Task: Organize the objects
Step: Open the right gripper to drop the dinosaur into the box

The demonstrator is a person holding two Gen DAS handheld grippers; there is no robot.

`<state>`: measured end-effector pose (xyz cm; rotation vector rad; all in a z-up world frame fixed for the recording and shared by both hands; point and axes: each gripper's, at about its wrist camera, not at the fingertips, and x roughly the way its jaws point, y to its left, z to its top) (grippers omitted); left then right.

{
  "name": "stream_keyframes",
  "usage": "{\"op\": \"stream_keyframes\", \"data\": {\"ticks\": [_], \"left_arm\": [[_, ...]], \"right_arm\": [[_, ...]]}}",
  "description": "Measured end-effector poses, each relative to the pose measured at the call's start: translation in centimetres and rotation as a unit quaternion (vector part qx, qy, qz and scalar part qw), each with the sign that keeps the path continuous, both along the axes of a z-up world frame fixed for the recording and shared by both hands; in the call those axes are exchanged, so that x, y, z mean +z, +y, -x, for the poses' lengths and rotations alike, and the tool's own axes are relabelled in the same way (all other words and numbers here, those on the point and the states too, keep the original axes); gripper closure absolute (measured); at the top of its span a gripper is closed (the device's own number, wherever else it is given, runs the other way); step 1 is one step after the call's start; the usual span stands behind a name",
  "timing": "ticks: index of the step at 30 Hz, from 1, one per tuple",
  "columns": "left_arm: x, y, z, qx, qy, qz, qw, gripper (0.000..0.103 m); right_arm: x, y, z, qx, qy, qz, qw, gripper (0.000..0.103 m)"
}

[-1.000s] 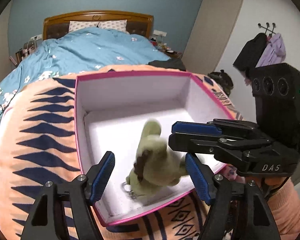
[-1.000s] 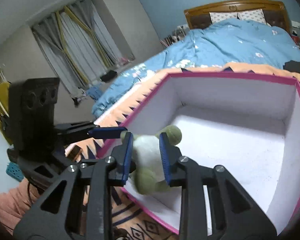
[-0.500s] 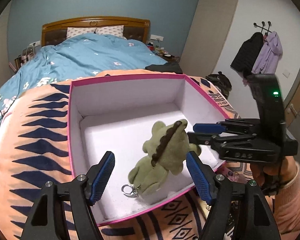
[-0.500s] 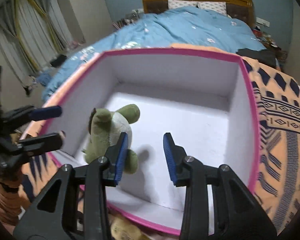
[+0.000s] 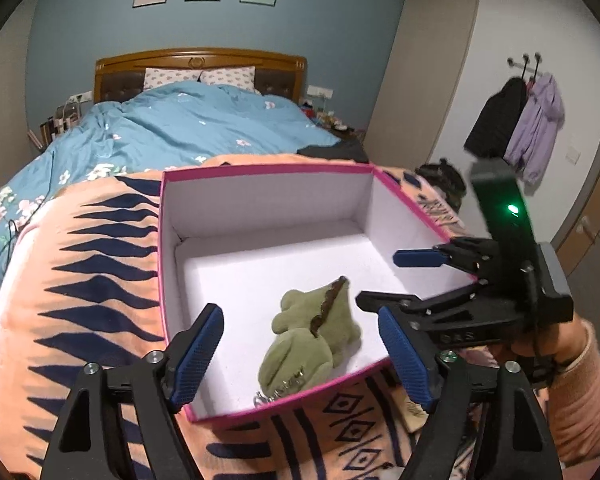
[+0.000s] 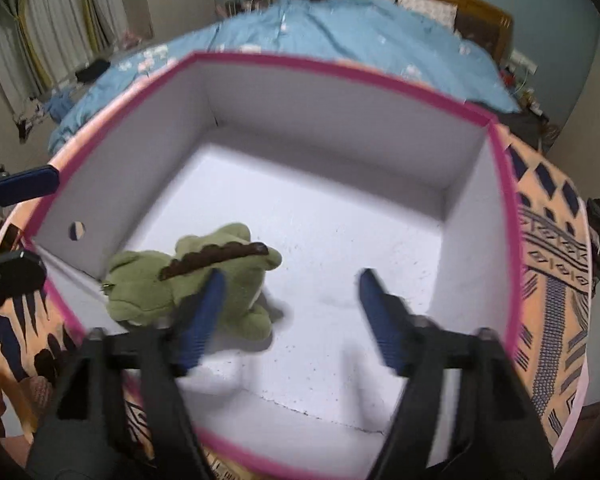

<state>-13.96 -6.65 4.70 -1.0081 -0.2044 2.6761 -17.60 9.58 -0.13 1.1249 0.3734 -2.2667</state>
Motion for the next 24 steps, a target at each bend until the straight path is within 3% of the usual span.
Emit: {"op": "stream_keyframes", "data": {"ticks": [4,8,12,14,24], "left_arm": [[1.0,-0.5,-2.0,-0.006,0.021,-0.018,0.9996,0.020],[2.1,-0.5,-4.3,-0.017,0.040,-0.022,0.9988,0.020],[3.1,-0.2,-6.6,-0.033,0.054,-0.031,0.9975,0.020],[3.5,-0.1,-8.0,-0.042,0.060,-0.030,0.9969,0.020],[2.4,1.2,-13.0,-0.067,0.060,-0.002,0.9959,0.019]], "right_arm": [[2.3,2.4,-2.9,-0.002,0.021,0.047,0.999,0.002],[4.6,4.6,-5.9,0.026,0.021,0.117,0.993,0.001],[6.4,7.6,-9.0,0.068,0.028,0.225,0.972,0.001],[6.8,8.5,-10.6,0.084,0.024,0.243,0.966,0.001],[5.7,11.9,-17.7,0.082,0.049,0.202,0.975,0.001]]}}
